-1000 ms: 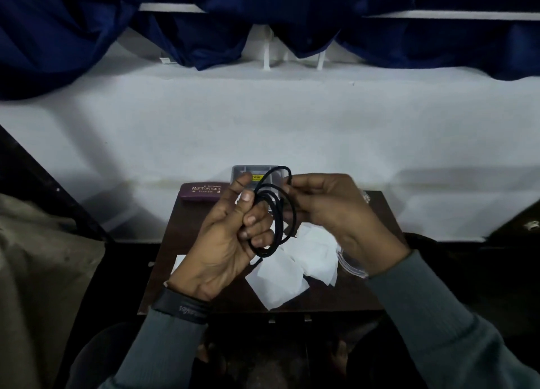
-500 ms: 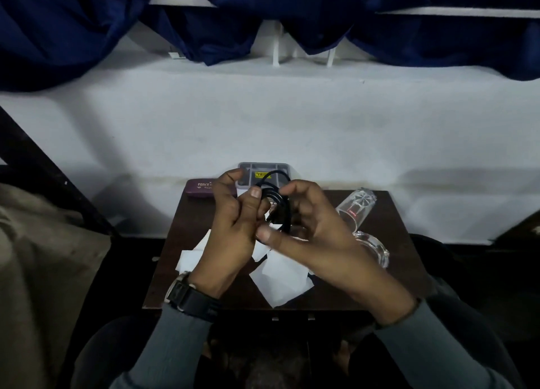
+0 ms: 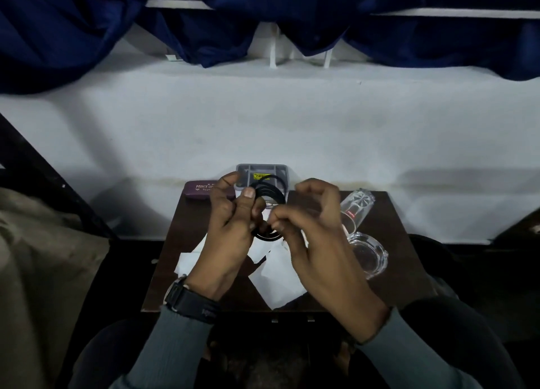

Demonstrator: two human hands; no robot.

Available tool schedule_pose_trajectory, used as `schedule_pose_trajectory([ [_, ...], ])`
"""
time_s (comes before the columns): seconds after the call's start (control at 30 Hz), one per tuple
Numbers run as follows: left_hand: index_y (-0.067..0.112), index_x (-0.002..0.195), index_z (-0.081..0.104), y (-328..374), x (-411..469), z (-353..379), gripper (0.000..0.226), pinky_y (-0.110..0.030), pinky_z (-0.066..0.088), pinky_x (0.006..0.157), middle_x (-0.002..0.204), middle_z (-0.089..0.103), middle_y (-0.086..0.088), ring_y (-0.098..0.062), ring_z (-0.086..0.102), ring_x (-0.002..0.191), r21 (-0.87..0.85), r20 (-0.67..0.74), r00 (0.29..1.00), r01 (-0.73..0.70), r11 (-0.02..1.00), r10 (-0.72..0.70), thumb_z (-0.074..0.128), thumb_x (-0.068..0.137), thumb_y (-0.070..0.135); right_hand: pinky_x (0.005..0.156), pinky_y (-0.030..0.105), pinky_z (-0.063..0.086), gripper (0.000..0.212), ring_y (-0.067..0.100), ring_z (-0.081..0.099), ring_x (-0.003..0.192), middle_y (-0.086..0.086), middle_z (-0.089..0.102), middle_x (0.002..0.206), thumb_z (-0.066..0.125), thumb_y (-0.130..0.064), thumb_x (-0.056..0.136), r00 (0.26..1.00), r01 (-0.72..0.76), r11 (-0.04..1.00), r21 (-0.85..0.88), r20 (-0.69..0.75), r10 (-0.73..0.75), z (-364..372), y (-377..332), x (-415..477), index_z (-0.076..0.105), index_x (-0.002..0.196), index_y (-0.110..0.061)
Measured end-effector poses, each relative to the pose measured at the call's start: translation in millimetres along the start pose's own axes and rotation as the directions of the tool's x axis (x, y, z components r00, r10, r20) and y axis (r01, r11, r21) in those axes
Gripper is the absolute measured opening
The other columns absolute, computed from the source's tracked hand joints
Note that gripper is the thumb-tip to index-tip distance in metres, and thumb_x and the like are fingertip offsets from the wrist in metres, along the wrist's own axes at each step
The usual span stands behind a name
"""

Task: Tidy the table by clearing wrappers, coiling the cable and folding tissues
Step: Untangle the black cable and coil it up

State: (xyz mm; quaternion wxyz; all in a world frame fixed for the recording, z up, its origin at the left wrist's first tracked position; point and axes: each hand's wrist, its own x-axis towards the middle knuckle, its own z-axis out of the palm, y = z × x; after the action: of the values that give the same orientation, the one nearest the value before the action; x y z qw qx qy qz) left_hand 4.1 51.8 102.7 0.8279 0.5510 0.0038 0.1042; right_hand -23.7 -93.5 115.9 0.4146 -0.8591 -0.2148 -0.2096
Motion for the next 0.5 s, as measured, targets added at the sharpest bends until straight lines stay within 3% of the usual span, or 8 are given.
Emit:
schedule_pose_trajectory([
  [0.1,0.028,0.115,0.042,4,5,-6,0.02,-0.024,0.036,0.055,0.058,0.048,0.012,-0.005,0.037,0.05,-0.075,-0.061,0.998,0.012,0.997,-0.016,0.038,0.11,0.009,0.093,0.006,0.041,0.017,-0.009,0.053,0.112,0.001,0.041,0.125,0.065,-0.001,0.096,0.999,0.023,0.998,0.052,-0.046,-0.021,-7,-5,-11,0.072,0.098,-0.016],
  [0.2,0.028,0.114,0.044,4,5,-7,0.016,-0.021,0.04,0.054,0.059,0.047,0.011,-0.005,0.035,0.049,-0.103,-0.021,1.0,-0.025,0.994,0.023,0.044,0.108,0.014,0.084,0.026,0.057,0.006,0.004,0.066,0.099,-0.005,0.056,0.112,0.069,-0.024,0.096,0.965,-0.227,0.941,0.252,-0.072,0.252,-7,-7,-5,0.071,0.09,-0.025],
  [0.3,0.03,0.119,0.044,0,1,-1,0.021,-0.028,0.037,0.063,0.062,0.049,0.011,-0.007,0.04,0.055,-0.056,-0.028,0.995,-0.093,0.994,0.092,0.048,0.101,0.021,0.071,0.036,0.059,0.027,0.012,0.069,0.072,-0.006,0.065,0.082,0.077,-0.047,0.087,0.901,-0.401,0.87,0.287,-0.047,0.43,1,-7,6,0.066,0.074,-0.026],
  [0.37,0.029,0.122,0.044,-2,-1,1,0.02,-0.029,0.043,0.068,0.062,0.051,0.011,-0.007,0.048,0.06,-0.036,-0.048,0.994,-0.096,0.995,0.095,0.045,0.108,0.015,0.075,0.04,0.062,0.031,0.011,0.07,0.075,-0.007,0.07,0.085,0.081,-0.053,0.08,0.855,-0.496,0.795,0.35,0.039,0.516,10,-7,10,0.066,0.085,-0.026],
  [0.43,0.028,0.121,0.046,-2,-3,3,0.02,-0.027,0.045,0.069,0.06,0.051,0.011,-0.006,0.048,0.058,-0.054,-0.031,0.996,-0.085,0.995,0.083,0.045,0.107,0.014,0.085,0.042,0.063,0.035,0.012,0.073,0.089,-0.001,0.074,0.105,0.085,-0.038,0.081,0.786,-0.595,0.619,0.512,0.209,0.582,14,-4,15,0.067,0.109,-0.025],
  [0.5,0.027,0.121,0.045,-2,-3,3,0.023,-0.025,0.042,0.066,0.06,0.049,0.011,-0.005,0.041,0.053,-0.054,0.002,0.995,-0.098,0.994,0.098,0.048,0.099,0.02,0.087,0.042,0.063,0.031,0.022,0.075,0.096,0.012,0.077,0.11,0.079,-0.011,0.088,0.781,-0.606,0.515,0.606,0.332,0.529,12,-1,20,0.07,0.116,-0.019],
])
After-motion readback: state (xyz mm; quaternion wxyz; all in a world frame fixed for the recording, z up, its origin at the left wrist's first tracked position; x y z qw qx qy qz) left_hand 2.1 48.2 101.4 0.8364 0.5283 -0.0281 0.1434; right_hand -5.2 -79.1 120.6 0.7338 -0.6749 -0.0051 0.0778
